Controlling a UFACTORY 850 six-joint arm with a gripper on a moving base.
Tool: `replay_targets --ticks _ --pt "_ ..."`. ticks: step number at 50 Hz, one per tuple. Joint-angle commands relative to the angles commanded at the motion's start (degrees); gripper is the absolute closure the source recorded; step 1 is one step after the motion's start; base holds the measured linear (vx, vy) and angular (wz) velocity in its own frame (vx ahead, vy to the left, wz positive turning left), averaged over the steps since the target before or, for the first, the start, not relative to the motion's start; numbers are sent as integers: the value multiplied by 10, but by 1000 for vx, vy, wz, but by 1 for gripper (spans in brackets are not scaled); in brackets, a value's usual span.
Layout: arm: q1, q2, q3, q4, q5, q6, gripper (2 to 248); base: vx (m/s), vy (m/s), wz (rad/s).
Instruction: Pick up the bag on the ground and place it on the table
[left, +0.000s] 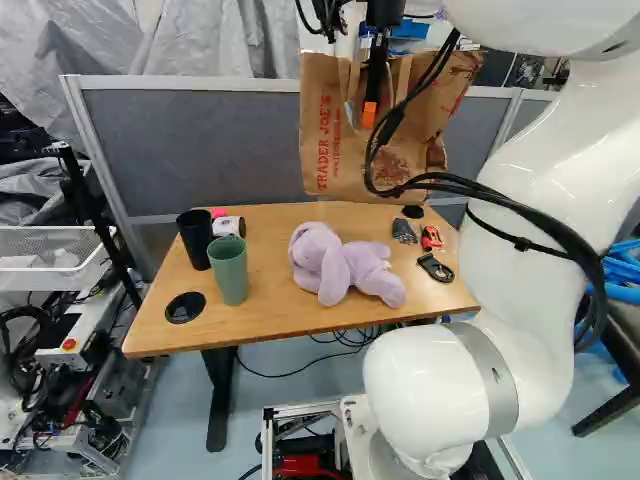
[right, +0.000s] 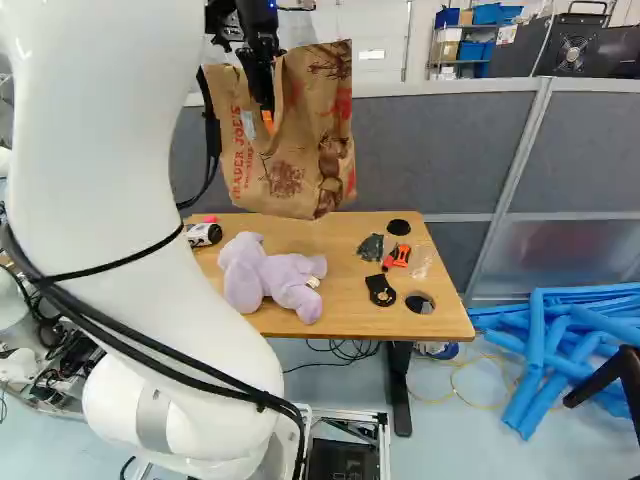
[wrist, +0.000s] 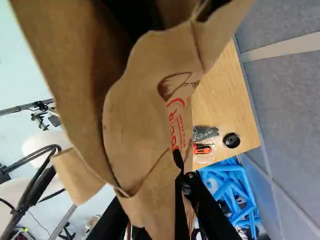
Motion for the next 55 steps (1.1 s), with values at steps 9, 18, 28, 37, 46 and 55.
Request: replay_targets --ticks 9,18,28,37,46,55 --pt "0 0 0 0 0 -54 229 0 0 0" --pt "0 0 0 0 0 -108 229 0 0 0" --pt "0 0 0 0 0 -162 229 0 0 0" --pt "0 0 0 0 0 -173 229 0 0 0" --pt "0 -1 -1 0 0 -174 229 0 0 0" --pt "0 -12 -14 0 0 -174 229 0 0 0"
